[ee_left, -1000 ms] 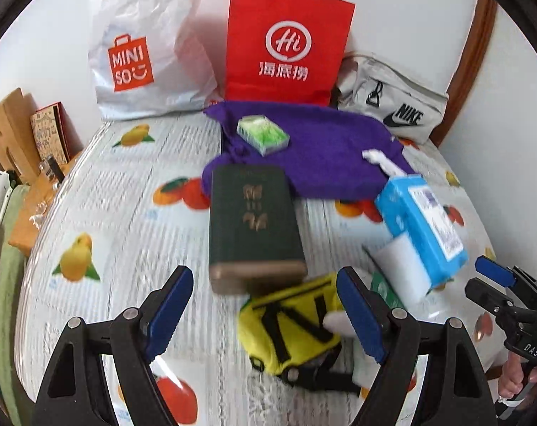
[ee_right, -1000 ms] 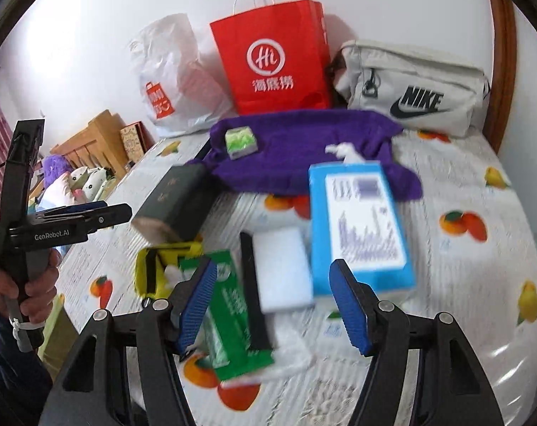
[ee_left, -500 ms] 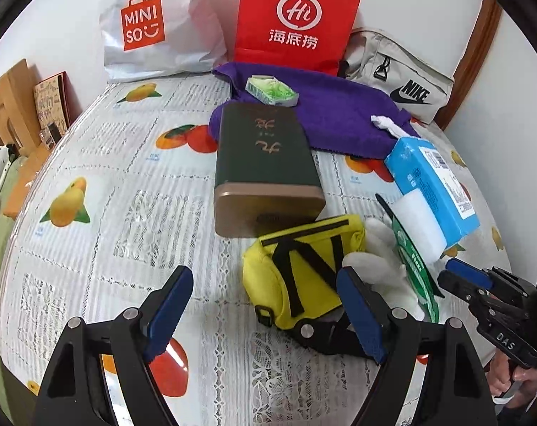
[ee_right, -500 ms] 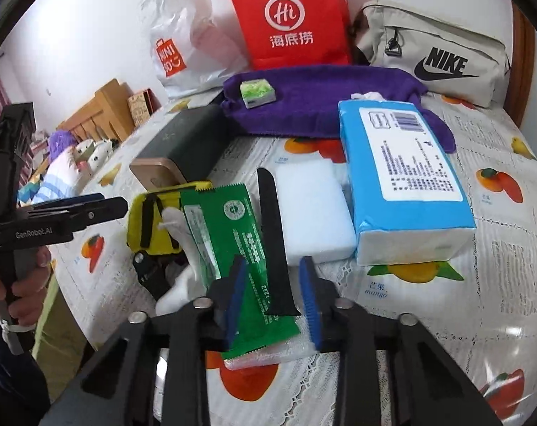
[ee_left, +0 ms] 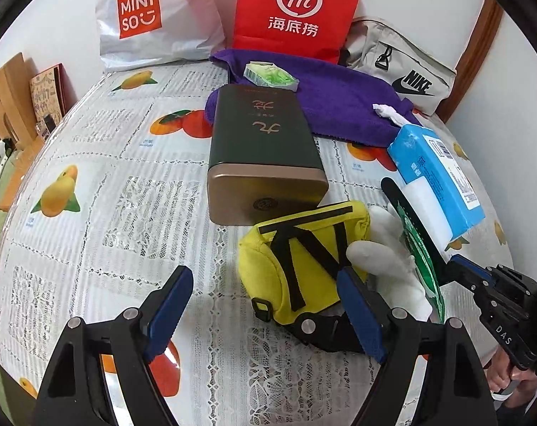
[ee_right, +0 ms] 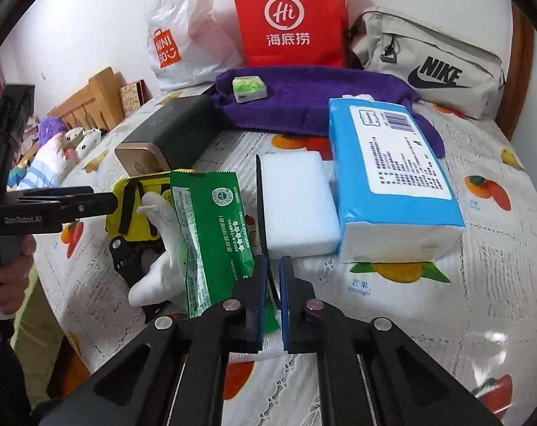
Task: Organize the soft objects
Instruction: 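Grasp the thin black stick beside the white sponge with the right tool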
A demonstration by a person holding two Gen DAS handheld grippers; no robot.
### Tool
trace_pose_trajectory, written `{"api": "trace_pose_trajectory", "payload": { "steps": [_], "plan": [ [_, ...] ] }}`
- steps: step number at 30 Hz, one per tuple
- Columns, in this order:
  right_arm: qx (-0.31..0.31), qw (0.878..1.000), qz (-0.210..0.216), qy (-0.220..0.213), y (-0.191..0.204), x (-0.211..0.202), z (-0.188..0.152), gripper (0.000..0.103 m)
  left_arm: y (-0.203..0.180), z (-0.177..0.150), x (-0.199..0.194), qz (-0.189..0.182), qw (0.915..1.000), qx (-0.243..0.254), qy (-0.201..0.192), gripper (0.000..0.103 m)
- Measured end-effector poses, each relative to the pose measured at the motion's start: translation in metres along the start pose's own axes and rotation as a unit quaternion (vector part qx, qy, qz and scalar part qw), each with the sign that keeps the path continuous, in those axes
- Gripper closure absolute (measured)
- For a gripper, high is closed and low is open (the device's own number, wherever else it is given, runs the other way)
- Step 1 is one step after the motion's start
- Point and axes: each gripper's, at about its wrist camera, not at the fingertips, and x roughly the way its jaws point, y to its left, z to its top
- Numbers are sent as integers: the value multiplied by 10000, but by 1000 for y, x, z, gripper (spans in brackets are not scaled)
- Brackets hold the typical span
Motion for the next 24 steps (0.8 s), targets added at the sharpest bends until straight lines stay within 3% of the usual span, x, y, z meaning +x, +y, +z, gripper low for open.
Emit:
{"api": "trace_pose_trajectory", "payload": {
  "steps": [9,14,24],
  "plan": [
    [-165,9994,-21,295,7,25,7,95,8,0,10,-60,9999,-94,112,21],
    [-55,9997,28,232,5,30,10,96,9,0,12,-137,9997,-125,126,21],
    [-235,9997,66,-91,13,-6,0,100,4,-1,19,-307,9995,-119,33,21]
  ]
}}
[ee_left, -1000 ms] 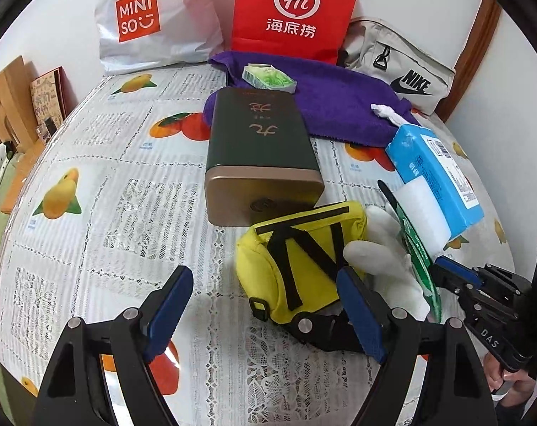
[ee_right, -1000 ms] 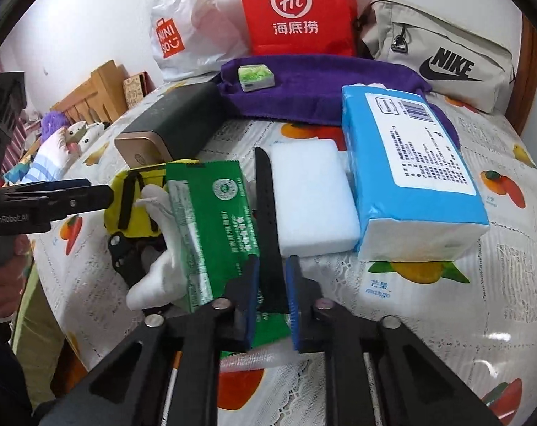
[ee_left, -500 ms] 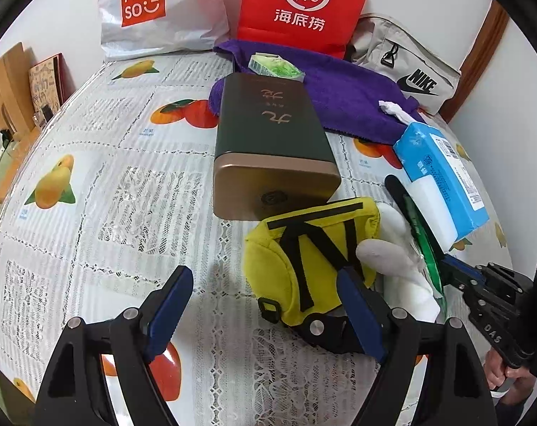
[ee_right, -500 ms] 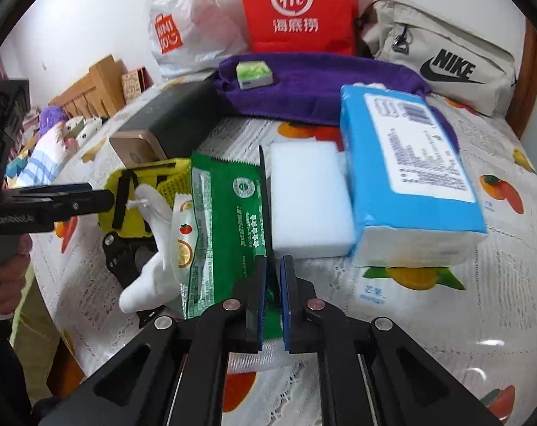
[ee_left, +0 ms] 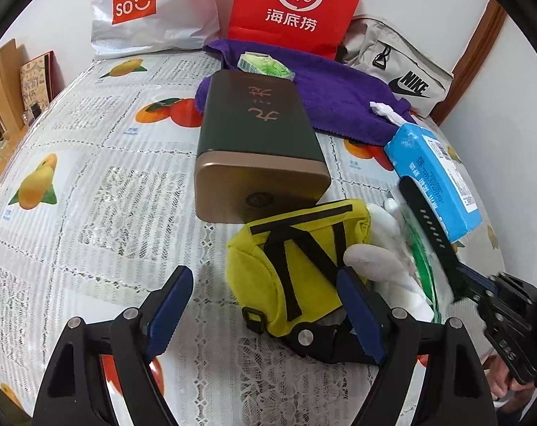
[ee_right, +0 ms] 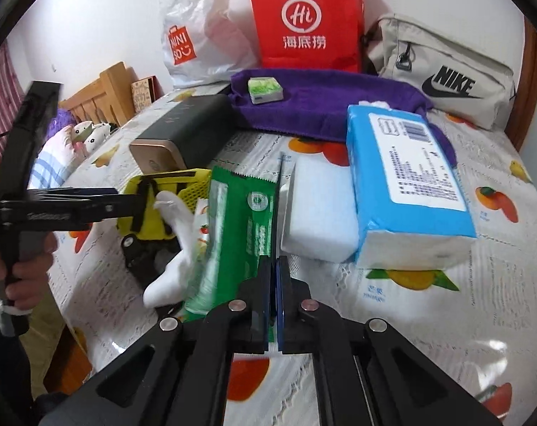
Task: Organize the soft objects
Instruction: 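Grasp the thin black stick beside the white sponge with the right tool, then grasp the yellow pouch bag with the left tool while the right tool holds the stick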
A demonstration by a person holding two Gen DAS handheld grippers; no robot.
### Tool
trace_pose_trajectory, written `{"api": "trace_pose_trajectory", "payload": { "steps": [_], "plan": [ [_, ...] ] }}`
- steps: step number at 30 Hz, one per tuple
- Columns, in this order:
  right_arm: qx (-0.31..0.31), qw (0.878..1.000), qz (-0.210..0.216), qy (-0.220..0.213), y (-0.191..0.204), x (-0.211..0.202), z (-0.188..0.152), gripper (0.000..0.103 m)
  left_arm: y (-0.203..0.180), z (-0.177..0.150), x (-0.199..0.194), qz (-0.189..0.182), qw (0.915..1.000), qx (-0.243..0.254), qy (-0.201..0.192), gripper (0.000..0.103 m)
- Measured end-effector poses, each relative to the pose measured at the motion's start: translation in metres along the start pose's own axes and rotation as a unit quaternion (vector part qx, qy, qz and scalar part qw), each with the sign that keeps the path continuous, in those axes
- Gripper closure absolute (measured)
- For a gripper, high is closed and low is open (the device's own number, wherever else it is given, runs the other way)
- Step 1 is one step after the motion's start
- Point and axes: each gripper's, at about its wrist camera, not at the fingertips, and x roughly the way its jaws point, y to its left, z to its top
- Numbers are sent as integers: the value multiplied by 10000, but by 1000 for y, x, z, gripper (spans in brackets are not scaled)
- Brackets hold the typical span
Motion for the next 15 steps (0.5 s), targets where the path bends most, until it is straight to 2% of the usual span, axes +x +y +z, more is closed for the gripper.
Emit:
{"api": "trace_pose_trajectory", "payload": {
  "steps": [6,7,8,10,11,13,15],
  "plan": [
    [88,9999,-93,-84,-10,-24,-14,100,-1,2,9,113,9999,-9,-108,23],
    [97,9998,-144,-81,-13,-26,-16,100,-1,2,10,152,9998,-11,-118,30],
    [115,9997,-203,-72,-16,-29,-19,100,-1,2,12,201,9997,-6,-111,45],
    [158,9994,-298,-30,-24,-33,-27,100,-2,0,13,280,9995,62,-164,51],
    [176,9991,-378,-7,-28,-34,-32,100,-3,-1,12,199,9995,106,-202,61],
    [244,9981,-566,94,-36,-31,-41,100,-3,-3,11,180,9995,133,-217,67],
    [335,9977,-564,168,-42,-29,-50,100,-1,-4,8,153,9995,100,-239,69]
  ]
}}
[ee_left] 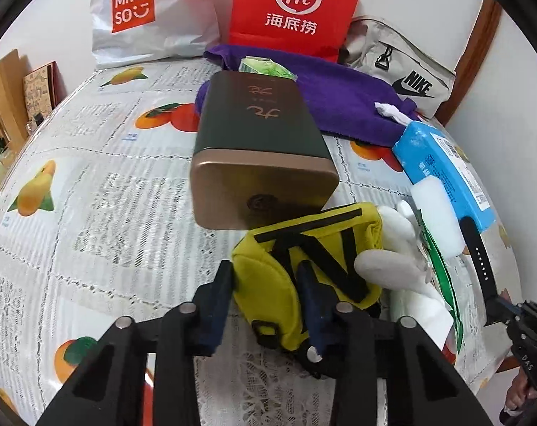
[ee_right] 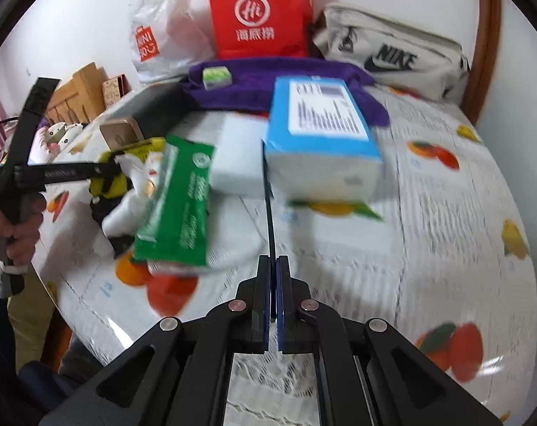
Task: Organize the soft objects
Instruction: 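Grasp the yellow pouch bag with the left tool while the right tool holds the stick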
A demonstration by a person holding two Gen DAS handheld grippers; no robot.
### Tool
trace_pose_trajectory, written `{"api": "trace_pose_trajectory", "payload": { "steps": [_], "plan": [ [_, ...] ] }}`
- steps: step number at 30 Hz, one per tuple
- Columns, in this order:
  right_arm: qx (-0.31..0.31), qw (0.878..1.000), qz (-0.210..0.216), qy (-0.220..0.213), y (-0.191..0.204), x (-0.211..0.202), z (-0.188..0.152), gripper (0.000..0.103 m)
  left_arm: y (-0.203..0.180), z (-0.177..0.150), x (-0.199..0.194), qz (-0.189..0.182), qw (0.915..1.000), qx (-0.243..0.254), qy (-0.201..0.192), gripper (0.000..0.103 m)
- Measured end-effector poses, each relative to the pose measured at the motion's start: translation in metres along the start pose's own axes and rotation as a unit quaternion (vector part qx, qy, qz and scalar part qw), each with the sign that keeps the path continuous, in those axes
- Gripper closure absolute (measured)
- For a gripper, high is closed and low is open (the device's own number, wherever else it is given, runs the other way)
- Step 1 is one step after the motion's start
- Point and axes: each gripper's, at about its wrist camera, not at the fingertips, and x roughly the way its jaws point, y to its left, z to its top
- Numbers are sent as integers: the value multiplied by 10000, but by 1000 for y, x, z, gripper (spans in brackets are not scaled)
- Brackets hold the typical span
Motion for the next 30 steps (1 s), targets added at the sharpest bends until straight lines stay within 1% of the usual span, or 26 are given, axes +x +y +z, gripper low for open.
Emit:
{"api": "trace_pose_trajectory", "payload": {
  "steps": [3,4,8,11,15,17,20,28,30],
  "plan": [
    [84,9999,32,51,-1,6,-4,99,6,-1,-2,-33,9999,-127,38,69],
    [114,9999,67,36,-1,9,-5,97,6,-1,-1,-33,9999,-139,66,69],
    [178,9997,188,21,-1,22,-1,96,3,-1,1,25,9999,-99,62,68],
    [179,9995,234,-76,0,32,6,96,1,-3,2,78,9999,-82,-20,67],
    [249,9992,242,-201,0,34,11,97,1,-3,2,81,9999,-69,-61,68],
    [289,9990,237,-234,2,33,10,98,1,-4,1,67,9999,-76,-68,69],
    [283,9991,252,-212,5,28,6,98,4,-4,-4,14,9997,-217,-77,70],
    [213,9993,183,-246,8,8,-1,98,11,-4,-31,74,9989,-331,-319,71],
    [209,9991,167,-322,8,1,-3,98,14,-5,-39,49,9986,-368,-385,72]
  ]
}}
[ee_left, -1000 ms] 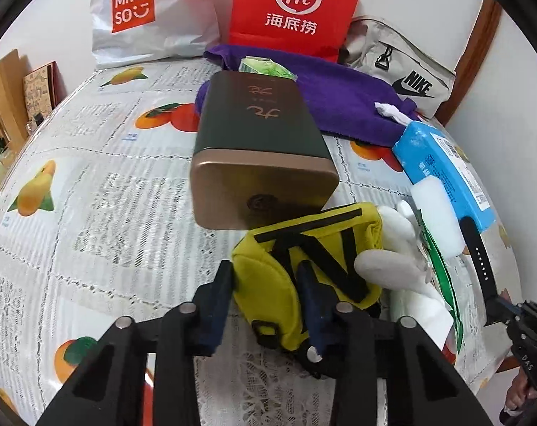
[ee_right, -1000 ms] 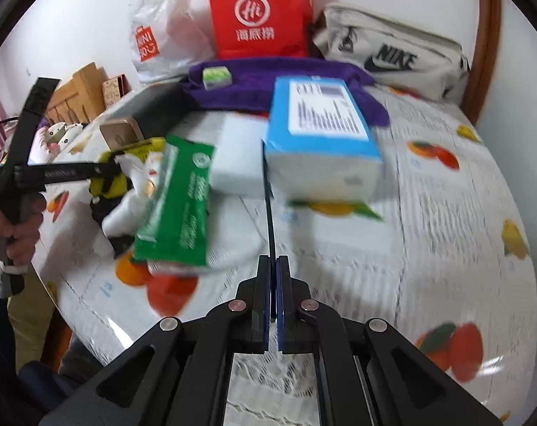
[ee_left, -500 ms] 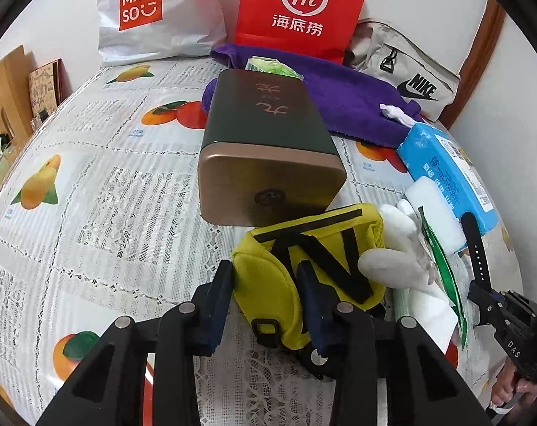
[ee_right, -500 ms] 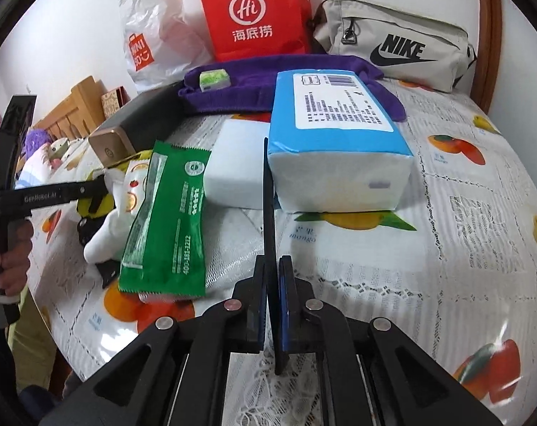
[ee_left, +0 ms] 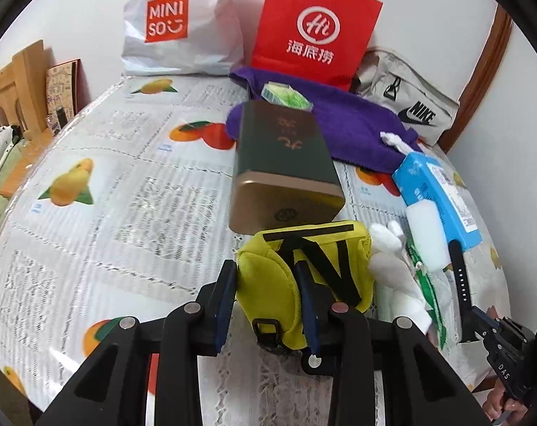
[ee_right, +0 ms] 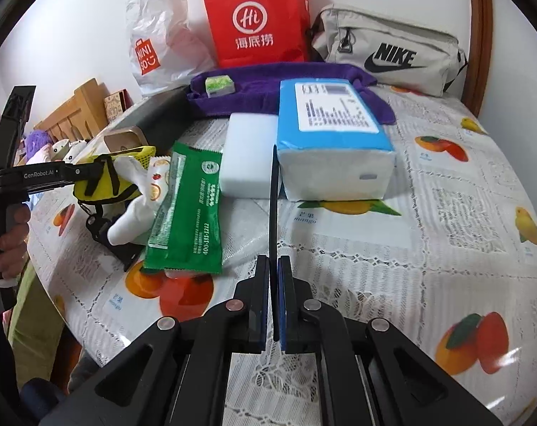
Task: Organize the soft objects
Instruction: 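Grasp the yellow pouch bag with the left tool while the right tool holds the stick, then carry the yellow bag in the left tool and stick in the right tool toward the towel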
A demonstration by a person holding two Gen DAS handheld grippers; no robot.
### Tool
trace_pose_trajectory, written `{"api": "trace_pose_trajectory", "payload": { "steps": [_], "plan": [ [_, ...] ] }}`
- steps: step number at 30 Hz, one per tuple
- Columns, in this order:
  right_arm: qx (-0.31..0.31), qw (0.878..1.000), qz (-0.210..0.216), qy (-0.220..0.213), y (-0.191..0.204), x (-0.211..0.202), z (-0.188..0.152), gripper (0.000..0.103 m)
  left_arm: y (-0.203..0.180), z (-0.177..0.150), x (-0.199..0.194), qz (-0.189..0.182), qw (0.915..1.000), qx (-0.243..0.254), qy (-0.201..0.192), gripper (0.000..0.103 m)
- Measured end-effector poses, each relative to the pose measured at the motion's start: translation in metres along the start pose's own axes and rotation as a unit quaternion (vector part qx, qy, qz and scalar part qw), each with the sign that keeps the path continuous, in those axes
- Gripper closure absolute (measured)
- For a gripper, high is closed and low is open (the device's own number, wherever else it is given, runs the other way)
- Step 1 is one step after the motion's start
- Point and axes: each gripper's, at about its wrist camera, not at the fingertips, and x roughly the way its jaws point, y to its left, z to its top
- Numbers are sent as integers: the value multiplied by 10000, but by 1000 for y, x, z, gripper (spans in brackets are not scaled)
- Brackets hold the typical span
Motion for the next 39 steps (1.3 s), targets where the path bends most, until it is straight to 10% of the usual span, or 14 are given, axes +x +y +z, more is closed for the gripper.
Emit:
{"api": "trace_pose_trajectory", "payload": {
  "steps": [18,39],
  "plan": [
    [217,9998,5,34,-6,30,14,97,5,-5,-16,36,10000,-14,-53,72],
    [22,9989,29,-472,1,-41,41,100,7,27,-55,-189,9987,-112,-467,74]
  ]
}}
